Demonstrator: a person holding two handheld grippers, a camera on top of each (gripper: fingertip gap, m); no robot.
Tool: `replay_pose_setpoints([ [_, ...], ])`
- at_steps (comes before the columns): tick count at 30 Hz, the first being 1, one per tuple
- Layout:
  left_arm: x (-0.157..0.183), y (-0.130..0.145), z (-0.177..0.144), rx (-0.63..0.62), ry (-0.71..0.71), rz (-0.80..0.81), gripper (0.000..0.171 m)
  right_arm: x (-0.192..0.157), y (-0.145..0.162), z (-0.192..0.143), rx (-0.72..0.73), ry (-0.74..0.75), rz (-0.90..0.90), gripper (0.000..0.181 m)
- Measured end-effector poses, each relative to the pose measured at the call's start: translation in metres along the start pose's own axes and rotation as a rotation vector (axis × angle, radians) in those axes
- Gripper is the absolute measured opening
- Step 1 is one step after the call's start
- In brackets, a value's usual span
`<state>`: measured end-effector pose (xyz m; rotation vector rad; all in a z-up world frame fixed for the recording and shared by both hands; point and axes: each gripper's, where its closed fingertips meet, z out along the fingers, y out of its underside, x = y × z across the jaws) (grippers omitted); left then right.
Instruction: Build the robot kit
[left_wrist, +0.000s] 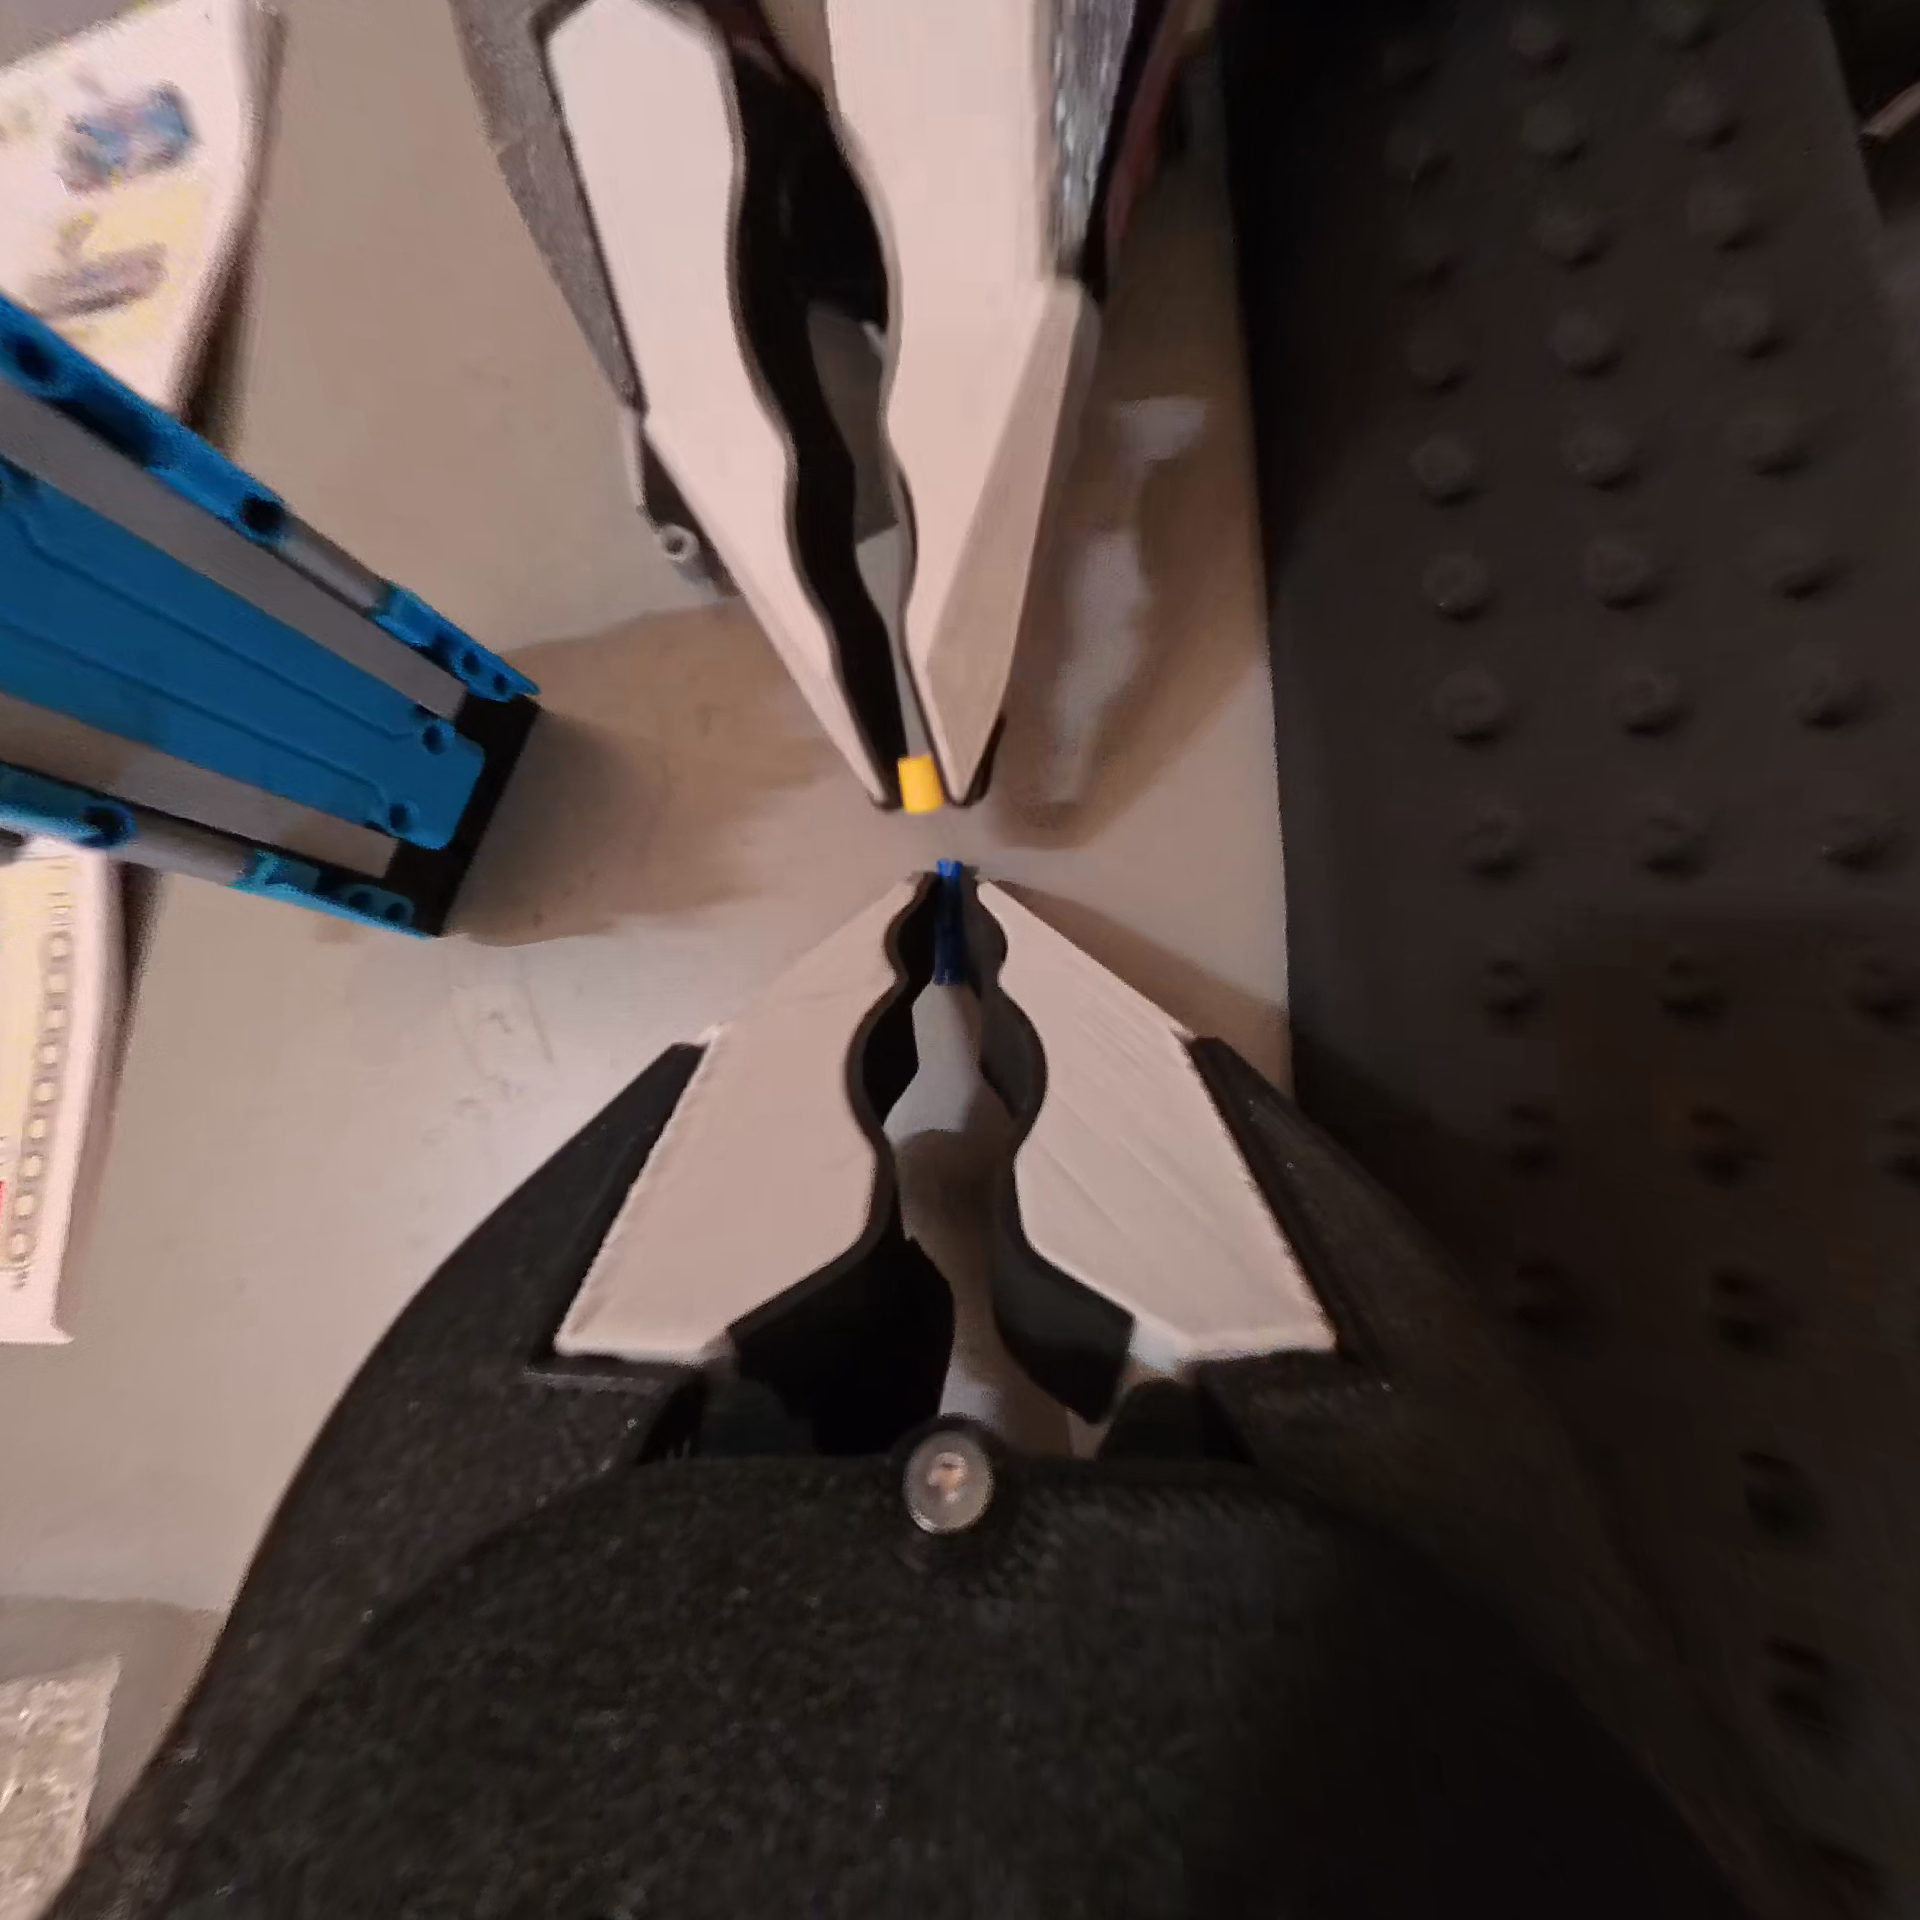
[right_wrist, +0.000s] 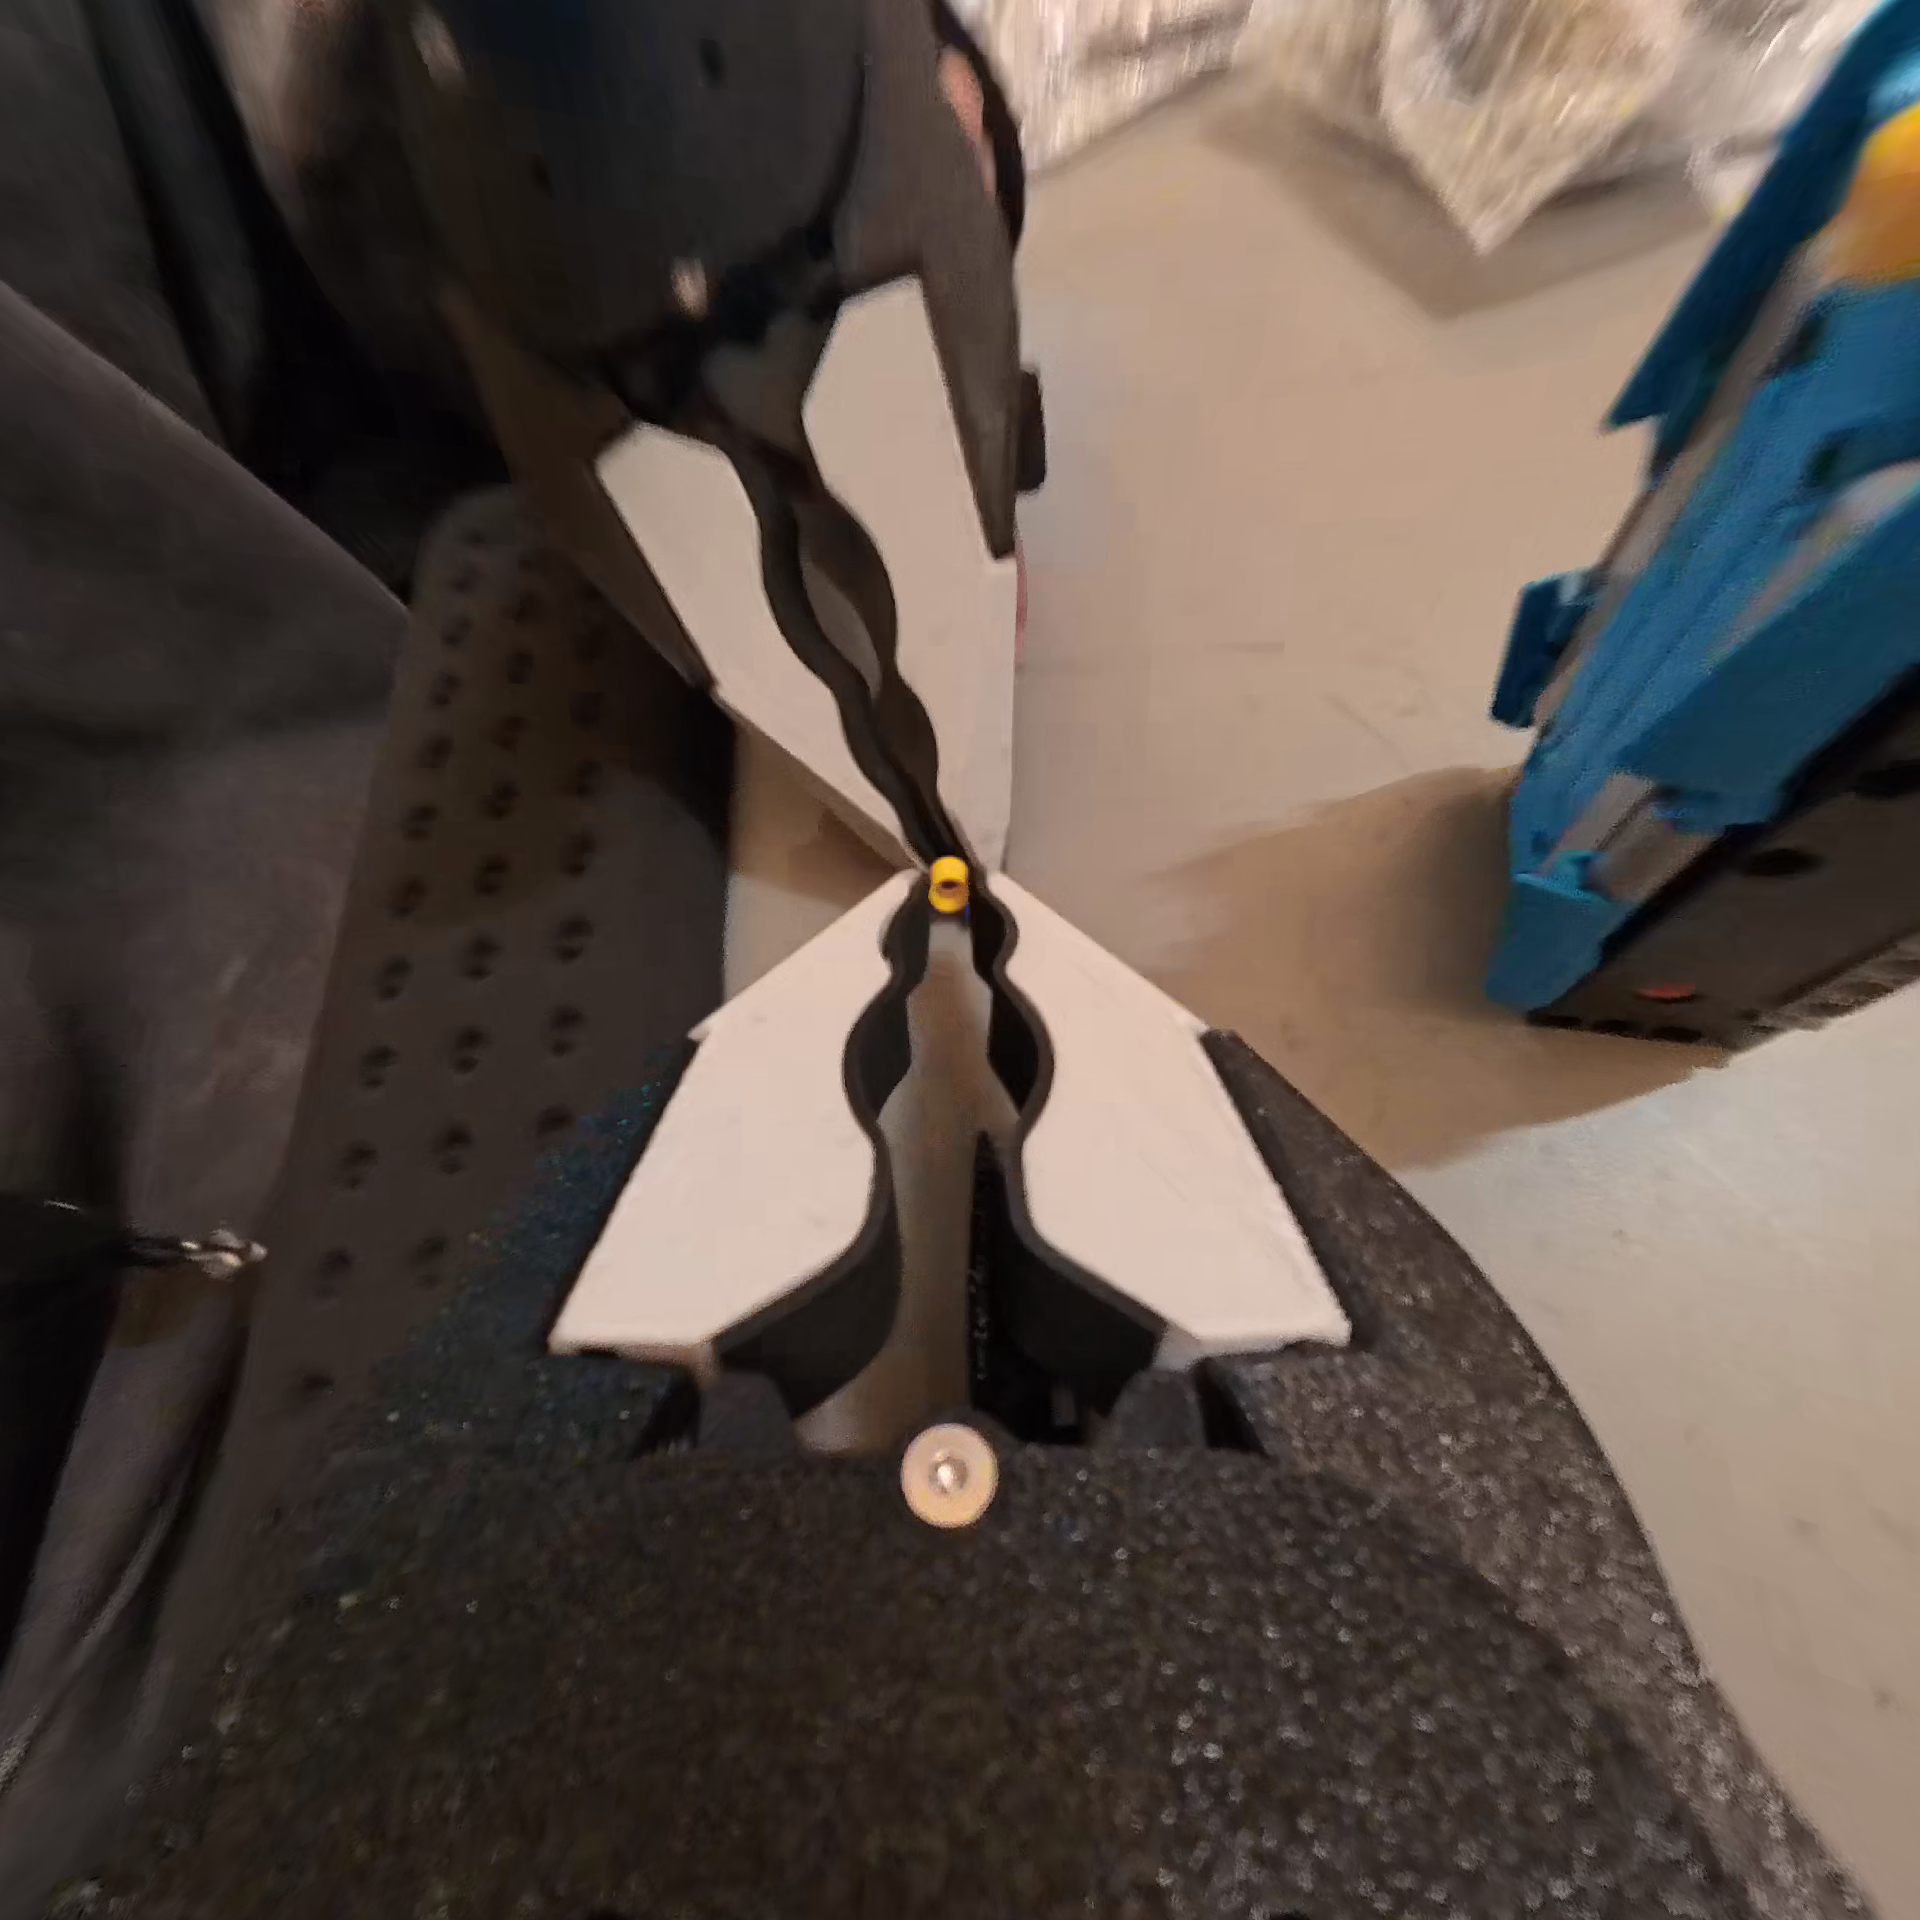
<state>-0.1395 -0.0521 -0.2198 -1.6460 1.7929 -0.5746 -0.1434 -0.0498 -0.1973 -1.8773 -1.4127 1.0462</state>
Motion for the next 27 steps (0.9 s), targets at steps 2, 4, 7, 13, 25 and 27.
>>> replay_pose_setpoints([
  [2, -0.008, -0.009, -0.005, 0.113, -0.062, -0.031, 0.002, -0.002, -0.01, -0.011, 0.081, -0.027, 0.04, 0.007],
  [4, -0.017, -0.026, -0.02, 0.25, -0.107, -0.065, 0.003, -0.002, -0.01, -0.014, 0.096, -0.038, 0.071, 0.007],
  [7, -0.021, -0.038, -0.031, 0.348, -0.139, -0.07, 0.003, 0.0, -0.02, -0.013, 0.129, -0.018, 0.046, 0.007],
  [13, -0.025, -0.043, -0.038, 0.402, -0.228, 0.033, 0.003, 0.007, -0.031, -0.023, 0.206, 0.002, 0.08, 0.007],
  [25, -0.021, -0.045, -0.037, 0.41, -0.256, 0.104, 0.003, 0.001, -0.033, -0.023, 0.218, -0.056, 0.098, 0.007],
  [27, -0.021, -0.044, -0.036, 0.399, -0.274, 0.123, 0.003, 0.003, -0.031, -0.022, 0.211, -0.061, 0.122, 0.007],
])
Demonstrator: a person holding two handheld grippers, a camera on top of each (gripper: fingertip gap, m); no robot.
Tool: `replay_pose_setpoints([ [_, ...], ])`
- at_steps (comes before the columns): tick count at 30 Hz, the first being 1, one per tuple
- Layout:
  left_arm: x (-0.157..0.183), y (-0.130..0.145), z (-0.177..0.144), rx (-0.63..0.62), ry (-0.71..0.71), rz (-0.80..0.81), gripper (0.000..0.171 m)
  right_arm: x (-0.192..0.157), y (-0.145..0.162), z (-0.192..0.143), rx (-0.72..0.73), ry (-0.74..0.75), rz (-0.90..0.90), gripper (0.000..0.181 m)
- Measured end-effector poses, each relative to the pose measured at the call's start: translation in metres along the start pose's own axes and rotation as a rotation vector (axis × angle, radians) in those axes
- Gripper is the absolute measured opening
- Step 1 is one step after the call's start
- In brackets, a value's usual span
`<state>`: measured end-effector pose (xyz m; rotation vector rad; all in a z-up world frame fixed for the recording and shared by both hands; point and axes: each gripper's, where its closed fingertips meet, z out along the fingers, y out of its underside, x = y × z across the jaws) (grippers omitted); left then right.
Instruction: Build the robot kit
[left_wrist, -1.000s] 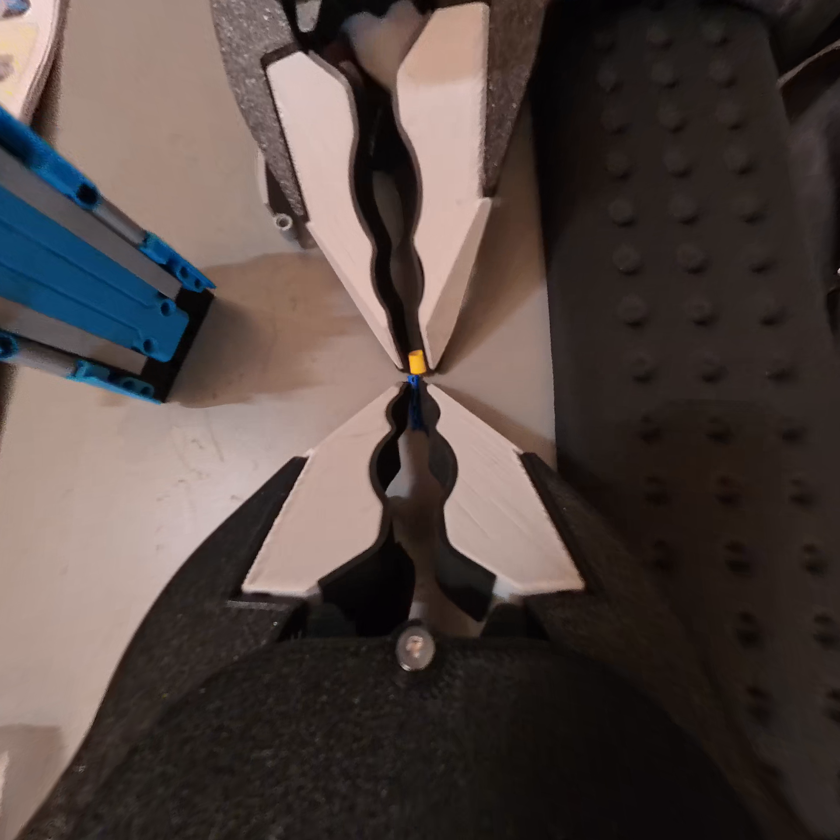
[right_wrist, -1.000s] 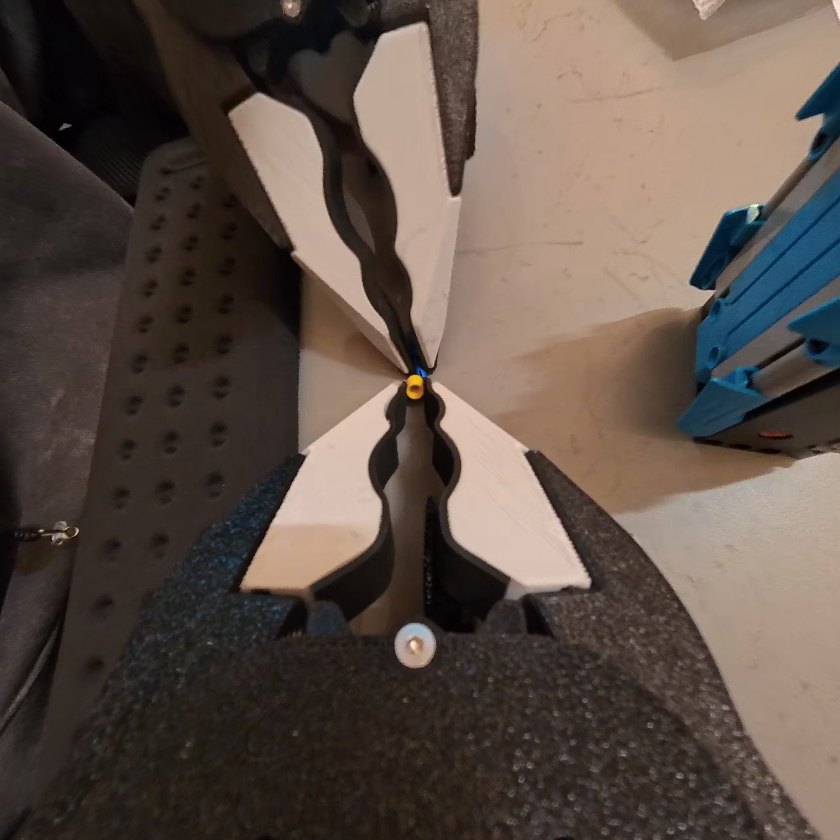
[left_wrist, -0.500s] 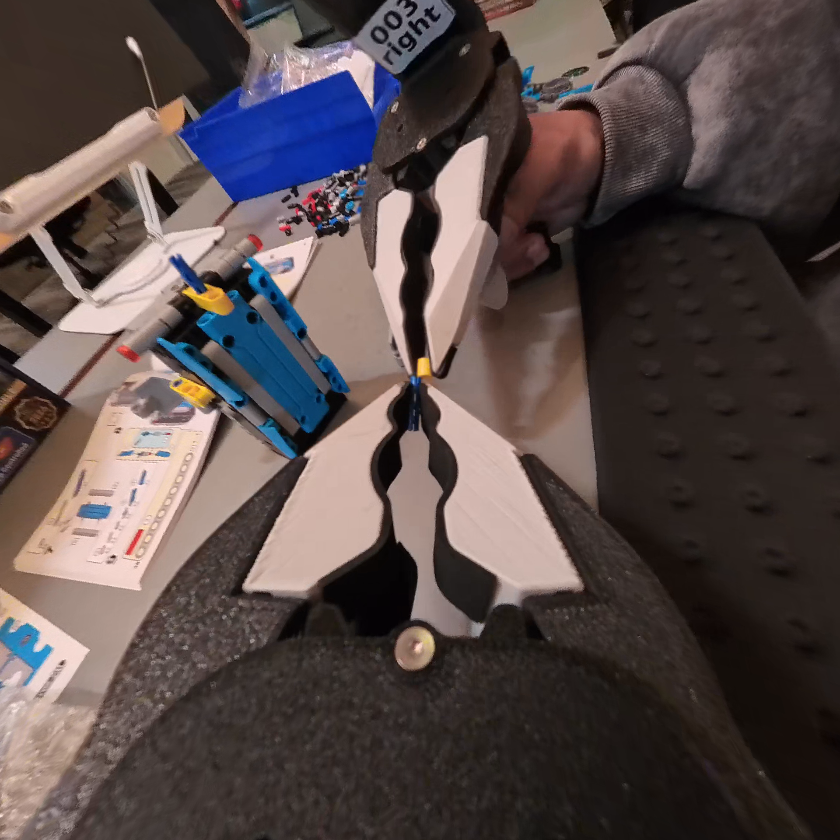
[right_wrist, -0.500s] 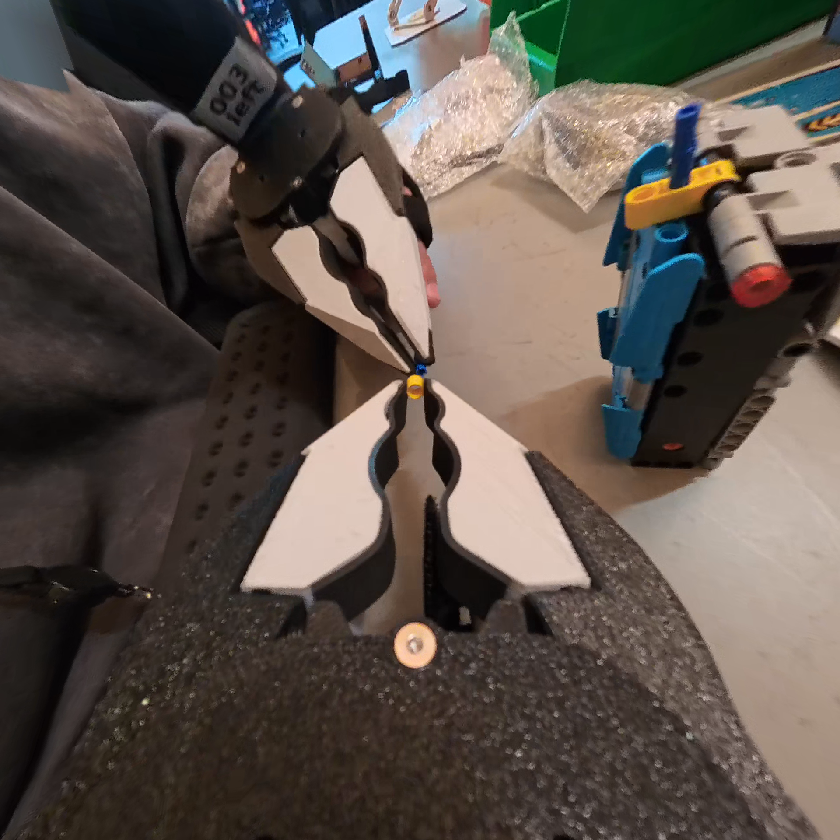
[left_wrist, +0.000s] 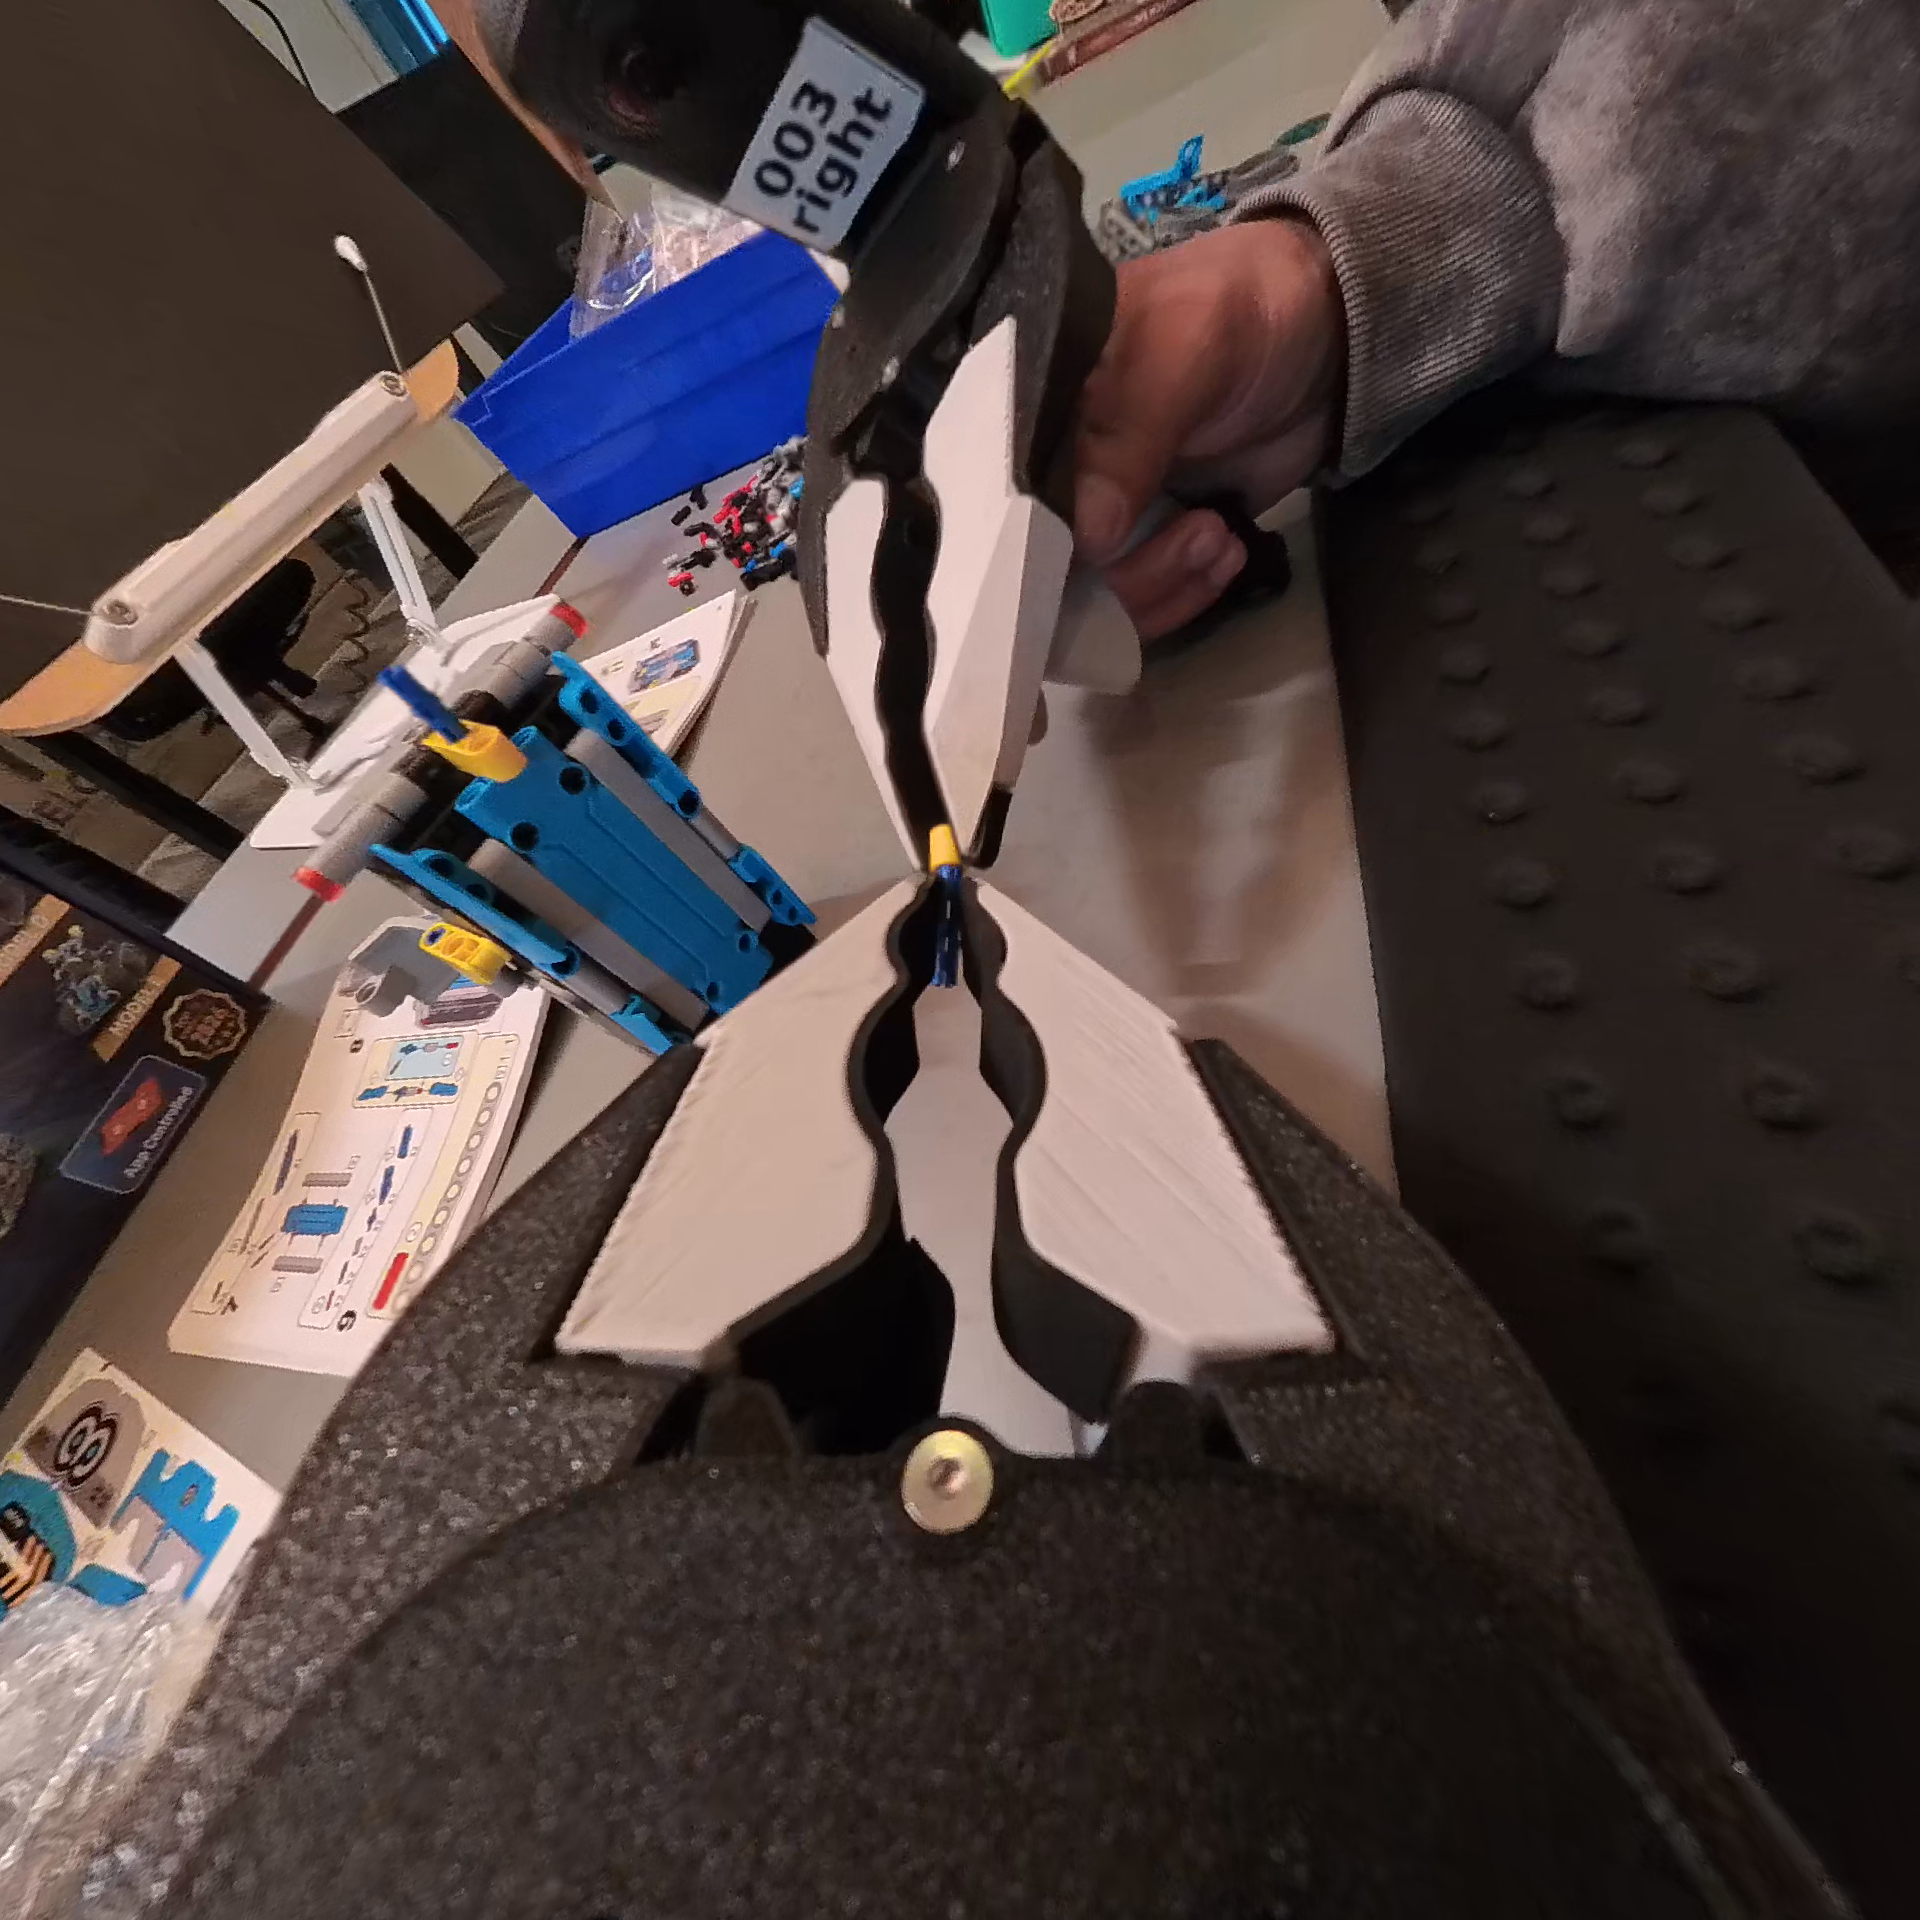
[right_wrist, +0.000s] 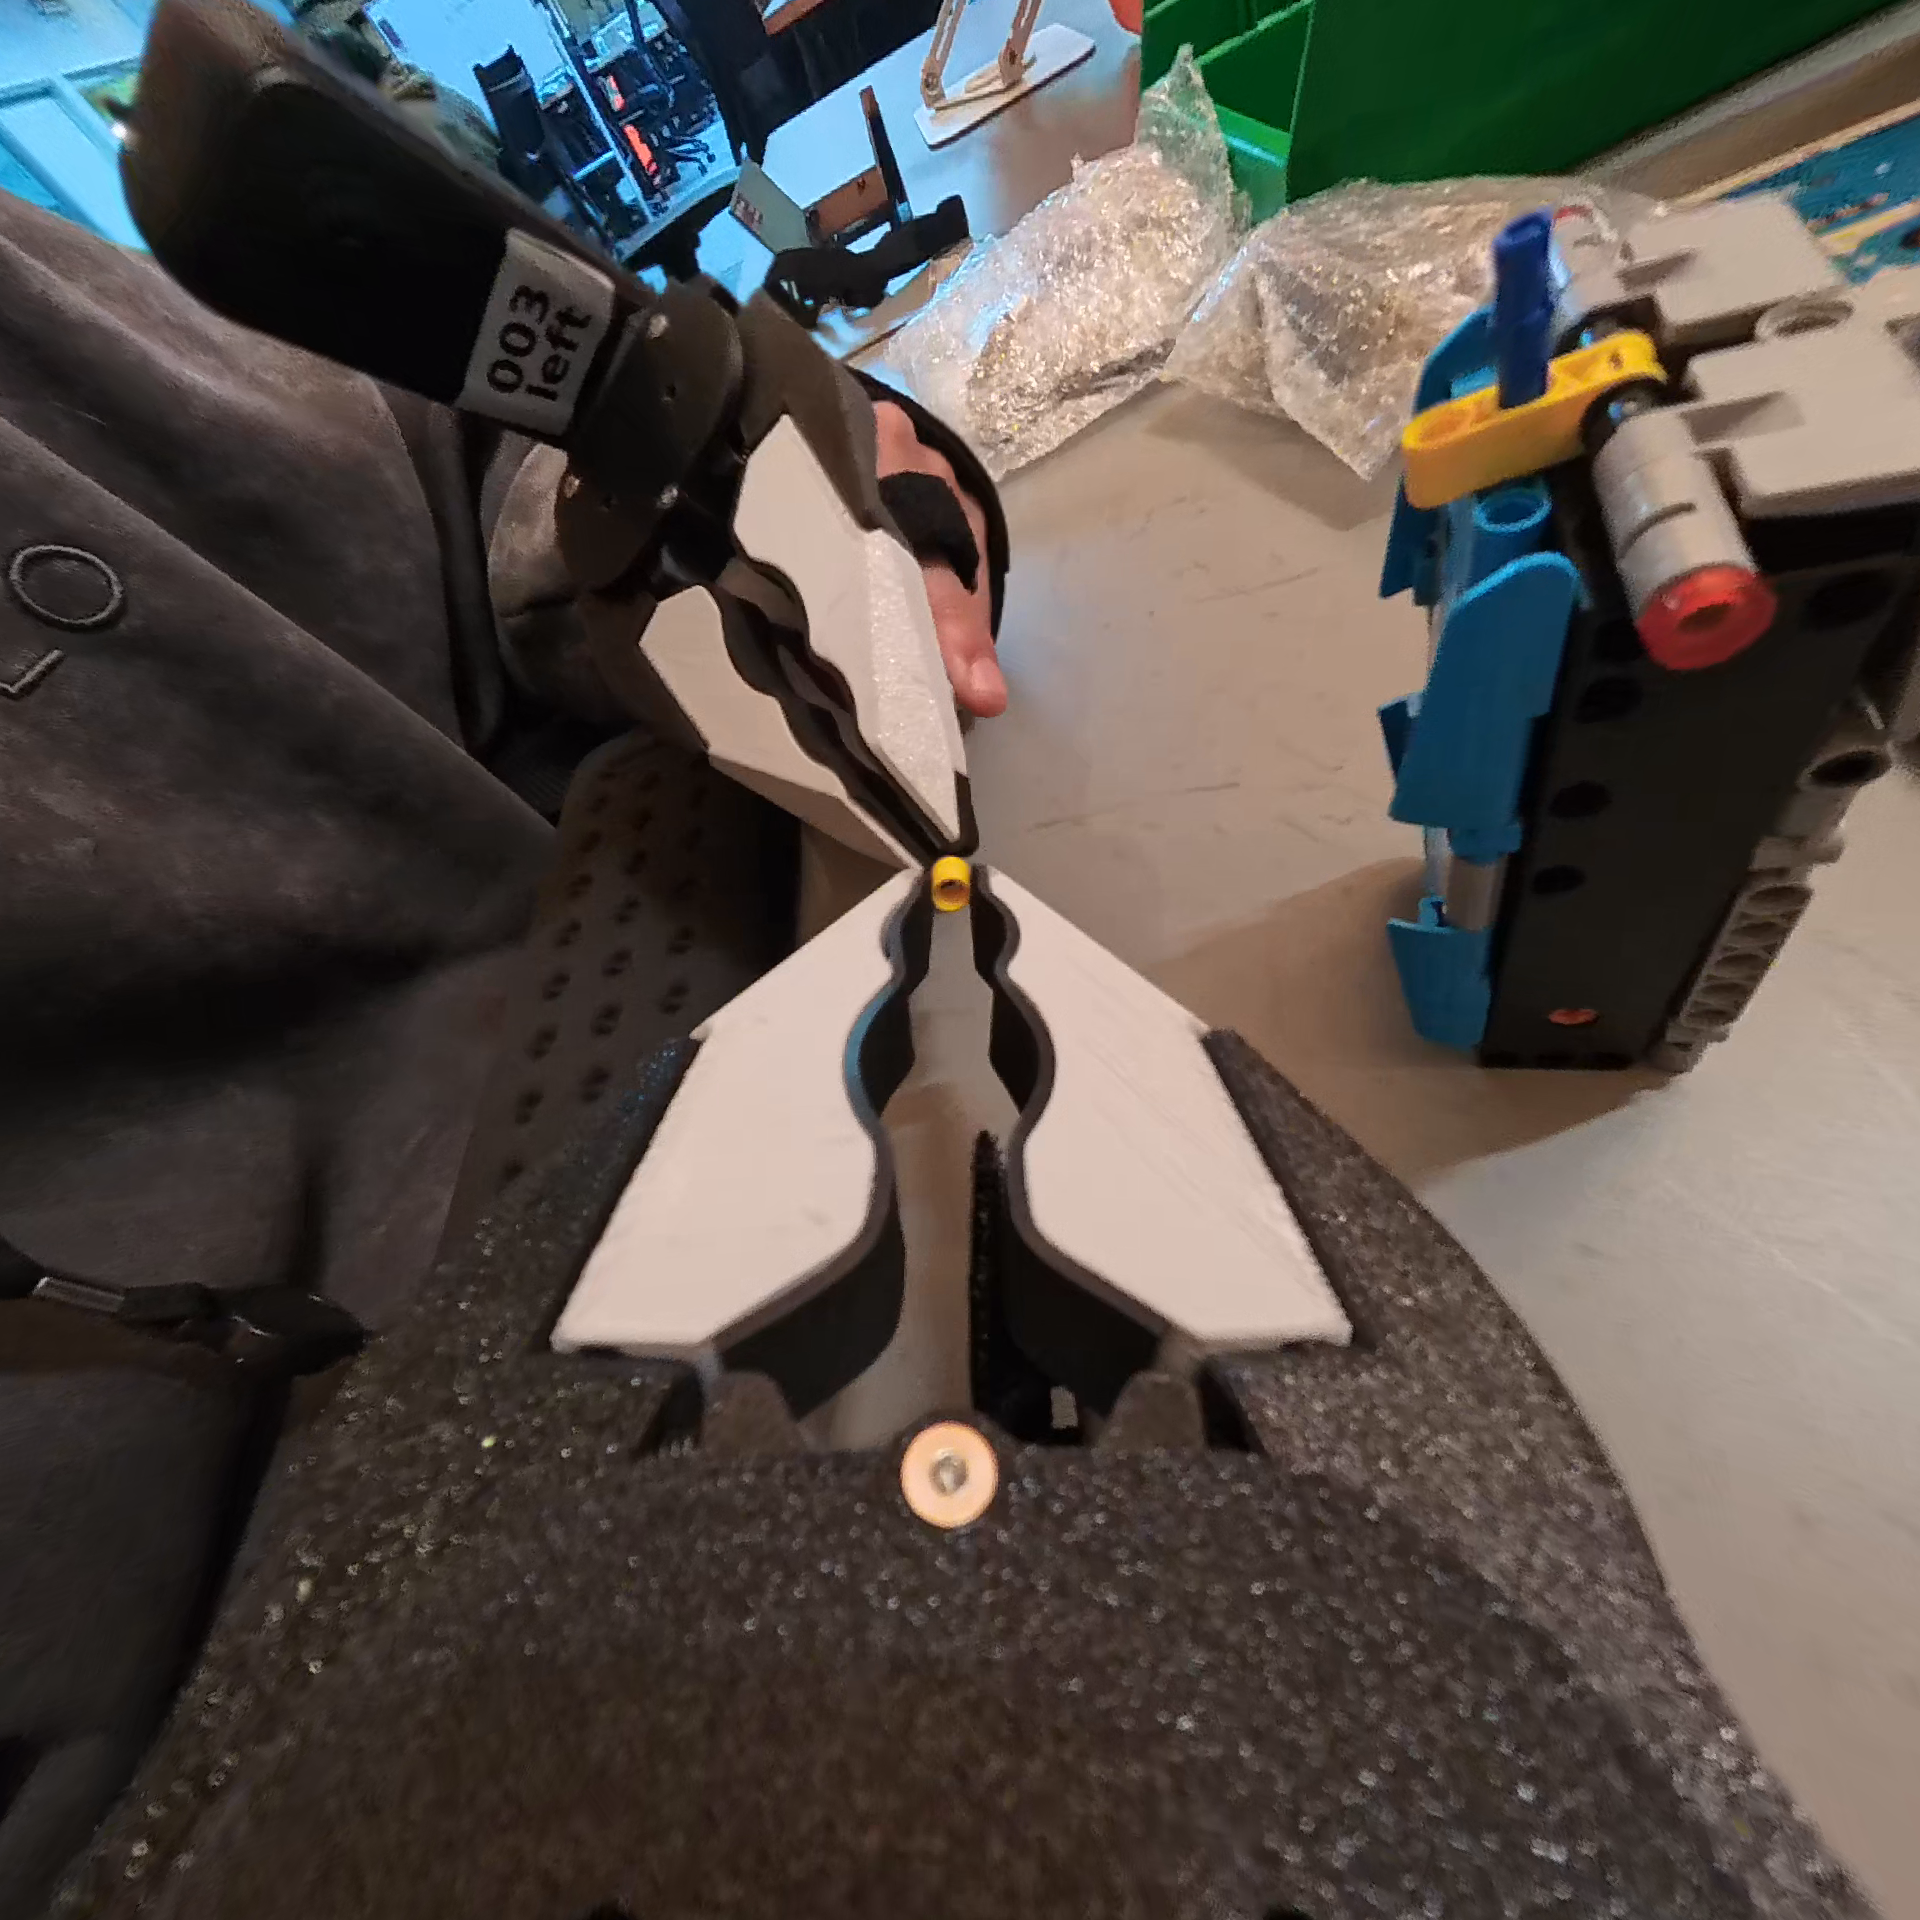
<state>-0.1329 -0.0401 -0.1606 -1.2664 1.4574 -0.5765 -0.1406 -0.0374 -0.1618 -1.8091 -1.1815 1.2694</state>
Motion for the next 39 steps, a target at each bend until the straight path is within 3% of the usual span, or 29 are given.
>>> replay_pose_setpoints([
  [8, -0.001, -0.008, -0.002, 0.032, -0.104, 0.136, 0.002, -0.007, -0.006, -0.002, 0.061, -0.123, 0.191, 0.007],
  [14, -0.008, -0.01, 0.0, 0.031, -0.158, 0.139, 0.002, -0.003, -0.012, -0.005, 0.125, -0.114, 0.285, 0.007],
  [19, -0.015, -0.018, -0.001, 0.087, -0.147, 0.05, 0.002, -0.003, -0.023, -0.009, 0.183, -0.125, 0.293, 0.007],
  [23, -0.016, -0.018, -0.002, 0.103, -0.131, -0.003, 0.002, -0.008, -0.026, -0.009, 0.196, -0.157, 0.28, 0.018],
  [28, -0.019, -0.019, -0.004, 0.113, -0.131, -0.031, 0.002, -0.007, -0.028, -0.012, 0.206, -0.162, 0.284, 0.014],
  [30, -0.018, -0.018, -0.004, 0.109, -0.12, -0.032, 0.002, -0.004, -0.025, -0.012, 0.196, -0.135, 0.267, 0.0],
  [33, -0.013, -0.015, -0.002, 0.086, -0.101, -0.013, 0.003, 0.006, -0.02, -0.013, 0.163, -0.042, 0.217, 0.0],
  [36, -0.005, 0.005, 0.003, -0.035, -0.031, 0.012, 0.003, 0.026, 0.002, -0.016, 0.035, 0.127, 0.136, 0.0],
  [39, -0.009, 0.011, -0.002, -0.062, -0.036, -0.012, 0.003, 0.014, 0.006, -0.009, -0.009, 0.115, 0.048, 0.002],
])
